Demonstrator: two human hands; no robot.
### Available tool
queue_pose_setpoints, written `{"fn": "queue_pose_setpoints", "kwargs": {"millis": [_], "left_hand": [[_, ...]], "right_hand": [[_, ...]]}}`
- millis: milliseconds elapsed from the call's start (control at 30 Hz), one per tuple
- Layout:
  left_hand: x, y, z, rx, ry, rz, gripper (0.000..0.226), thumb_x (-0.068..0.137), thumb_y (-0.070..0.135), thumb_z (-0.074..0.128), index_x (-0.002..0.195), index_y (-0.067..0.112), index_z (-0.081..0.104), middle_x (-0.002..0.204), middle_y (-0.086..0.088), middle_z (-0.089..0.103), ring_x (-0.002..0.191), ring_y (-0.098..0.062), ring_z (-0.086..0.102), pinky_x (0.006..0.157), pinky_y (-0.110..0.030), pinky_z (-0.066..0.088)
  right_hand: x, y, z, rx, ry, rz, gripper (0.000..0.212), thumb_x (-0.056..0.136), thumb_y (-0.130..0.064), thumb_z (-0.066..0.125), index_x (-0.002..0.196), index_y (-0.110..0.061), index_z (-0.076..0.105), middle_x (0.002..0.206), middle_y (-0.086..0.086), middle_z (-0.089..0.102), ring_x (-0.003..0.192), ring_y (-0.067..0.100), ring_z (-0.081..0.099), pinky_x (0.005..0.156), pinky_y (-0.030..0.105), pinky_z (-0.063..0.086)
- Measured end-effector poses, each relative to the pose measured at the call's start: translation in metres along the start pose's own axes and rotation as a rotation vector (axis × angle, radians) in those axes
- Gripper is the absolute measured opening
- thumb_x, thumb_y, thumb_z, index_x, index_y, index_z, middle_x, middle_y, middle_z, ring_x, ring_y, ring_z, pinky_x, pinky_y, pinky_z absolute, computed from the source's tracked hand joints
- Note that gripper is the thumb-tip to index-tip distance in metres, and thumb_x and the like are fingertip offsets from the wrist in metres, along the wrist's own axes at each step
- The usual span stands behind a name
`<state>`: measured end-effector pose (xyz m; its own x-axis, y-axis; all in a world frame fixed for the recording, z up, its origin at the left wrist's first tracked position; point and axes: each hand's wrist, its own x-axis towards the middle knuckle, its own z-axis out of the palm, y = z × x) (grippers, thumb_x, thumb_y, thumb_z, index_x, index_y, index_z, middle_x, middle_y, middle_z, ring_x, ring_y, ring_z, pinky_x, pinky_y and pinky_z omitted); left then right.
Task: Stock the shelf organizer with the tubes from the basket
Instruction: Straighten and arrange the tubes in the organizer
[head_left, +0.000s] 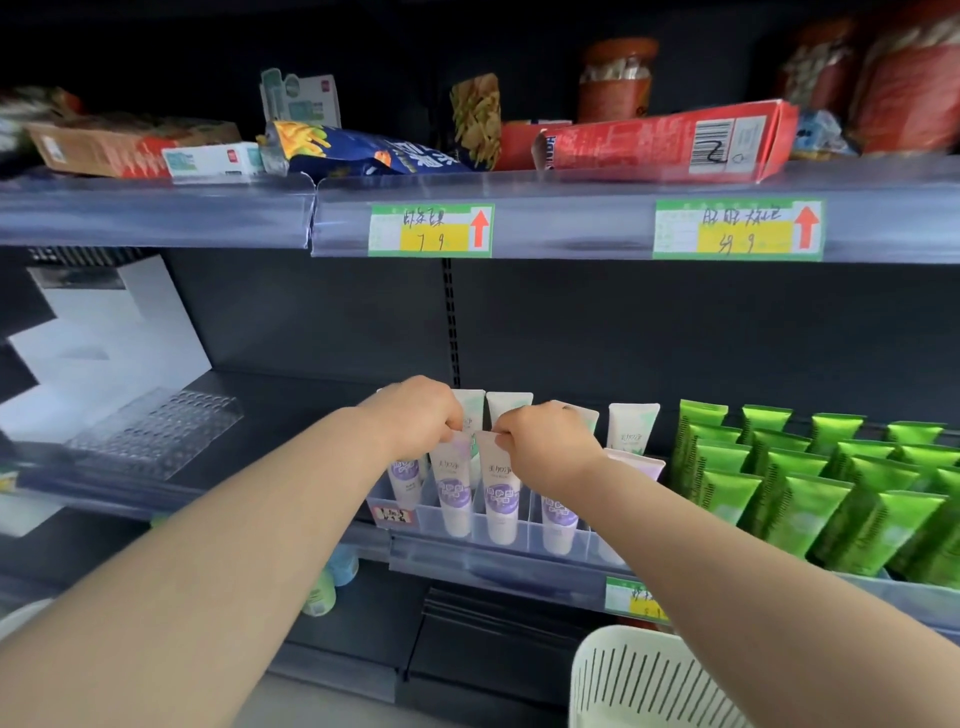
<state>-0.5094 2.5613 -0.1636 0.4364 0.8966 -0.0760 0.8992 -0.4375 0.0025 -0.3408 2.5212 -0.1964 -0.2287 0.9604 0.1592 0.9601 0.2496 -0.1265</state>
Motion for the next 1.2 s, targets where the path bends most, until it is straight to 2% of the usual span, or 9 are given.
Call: {"fn": "queue_pose_setpoints", "kwargs": {"millis": [100, 233, 367, 533, 633, 800, 900, 1100, 1200], "left_hand": [[-0.001, -0.003, 0.001, -0.007, -0.003, -0.010, 0.031, 0.093, 0.016, 0.054, 0.065, 0.027, 0.055, 0.074, 0.005, 0.048, 0.087, -0.025, 0.058, 0.063, -0.029, 0.038], [-0.005, -0.002, -0.003, -0.102, -0.009, -0.018, 0.021, 0.093, 0.017, 0.054, 0.096, 0.024, 0.073, 0.089, 0.008, 0.059, 0.094, -0.017, 0.057, 0.078, -0.034, 0.049], [-0.011, -0.006, -0.009, -0.169, 0.014, -0.041, 0.018, 0.091, 0.020, 0.058, 0.100, 0.023, 0.074, 0.096, 0.011, 0.066, 0.100, -0.014, 0.059, 0.091, -0.039, 0.049], [-0.013, -0.017, -0.017, -0.130, 0.172, -0.203, 0.026, 0.095, 0.024, 0.055, 0.118, 0.017, 0.066, 0.115, 0.000, 0.063, 0.105, -0.021, 0.057, 0.085, -0.037, 0.049], [-0.011, -0.026, -0.013, -0.026, 0.149, -0.299, 0.030, 0.096, 0.023, 0.054, 0.125, 0.013, 0.058, 0.120, -0.007, 0.060, 0.104, -0.025, 0.058, 0.076, -0.034, 0.048], [-0.005, -0.036, 0.002, -0.016, 0.094, -0.354, 0.014, 0.096, 0.011, 0.049, 0.106, 0.009, 0.059, 0.110, -0.010, 0.061, 0.086, -0.022, 0.058, 0.057, -0.028, 0.040], [-0.002, -0.040, 0.009, -0.054, 0.085, -0.355, 0.015, 0.094, 0.008, 0.050, 0.089, 0.010, 0.063, 0.102, -0.014, 0.063, 0.075, -0.019, 0.056, 0.051, -0.025, 0.036], [-0.008, -0.043, 0.009, -0.089, 0.087, -0.293, 0.030, 0.092, 0.004, 0.049, 0.112, 0.015, 0.068, 0.113, -0.007, 0.061, 0.092, -0.024, 0.060, 0.068, -0.032, 0.051], [-0.013, -0.042, 0.006, -0.020, 0.063, -0.267, 0.033, 0.093, 0.004, 0.049, 0.118, 0.015, 0.066, 0.121, -0.007, 0.058, 0.100, -0.025, 0.058, 0.073, -0.032, 0.050]], "right_hand": [[-0.002, -0.002, -0.001, -0.013, 0.003, 0.002, 0.024, 0.096, -0.016, 0.043, 0.107, -0.022, 0.063, 0.098, 0.001, 0.067, 0.082, 0.022, 0.053, 0.074, 0.032, 0.032], [-0.005, -0.004, -0.006, 0.004, -0.042, 0.003, 0.030, 0.095, -0.013, 0.042, 0.120, -0.024, 0.055, 0.106, 0.001, 0.066, 0.096, 0.024, 0.058, 0.080, 0.036, 0.030], [-0.006, -0.009, -0.007, 0.004, -0.067, 0.003, 0.033, 0.096, -0.016, 0.040, 0.127, -0.025, 0.050, 0.112, 0.001, 0.065, 0.100, 0.024, 0.058, 0.086, 0.038, 0.032], [-0.004, -0.019, -0.008, 0.022, 0.002, -0.038, 0.032, 0.099, -0.024, 0.038, 0.130, -0.021, 0.046, 0.118, 0.001, 0.063, 0.108, 0.024, 0.057, 0.092, 0.040, 0.035], [-0.001, -0.026, -0.007, 0.041, 0.023, -0.059, 0.031, 0.099, -0.026, 0.039, 0.129, -0.020, 0.046, 0.121, 0.002, 0.062, 0.111, 0.025, 0.055, 0.093, 0.041, 0.037], [0.003, -0.033, -0.005, 0.082, 0.017, -0.095, 0.033, 0.099, -0.025, 0.040, 0.132, -0.020, 0.045, 0.124, 0.003, 0.060, 0.113, 0.025, 0.053, 0.092, 0.037, 0.038], [0.004, -0.034, -0.004, 0.098, 0.034, -0.117, 0.034, 0.100, -0.026, 0.041, 0.133, -0.020, 0.046, 0.124, 0.004, 0.060, 0.113, 0.025, 0.052, 0.090, 0.035, 0.039], [0.004, -0.033, -0.002, 0.074, 0.083, -0.142, 0.033, 0.100, -0.030, 0.041, 0.130, -0.021, 0.048, 0.119, 0.005, 0.062, 0.110, 0.025, 0.052, 0.087, 0.035, 0.039], [0.003, -0.039, -0.001, 0.070, 0.094, -0.157, 0.033, 0.100, -0.031, 0.040, 0.128, -0.020, 0.050, 0.118, 0.004, 0.062, 0.109, 0.025, 0.053, 0.079, 0.032, 0.036]]}}
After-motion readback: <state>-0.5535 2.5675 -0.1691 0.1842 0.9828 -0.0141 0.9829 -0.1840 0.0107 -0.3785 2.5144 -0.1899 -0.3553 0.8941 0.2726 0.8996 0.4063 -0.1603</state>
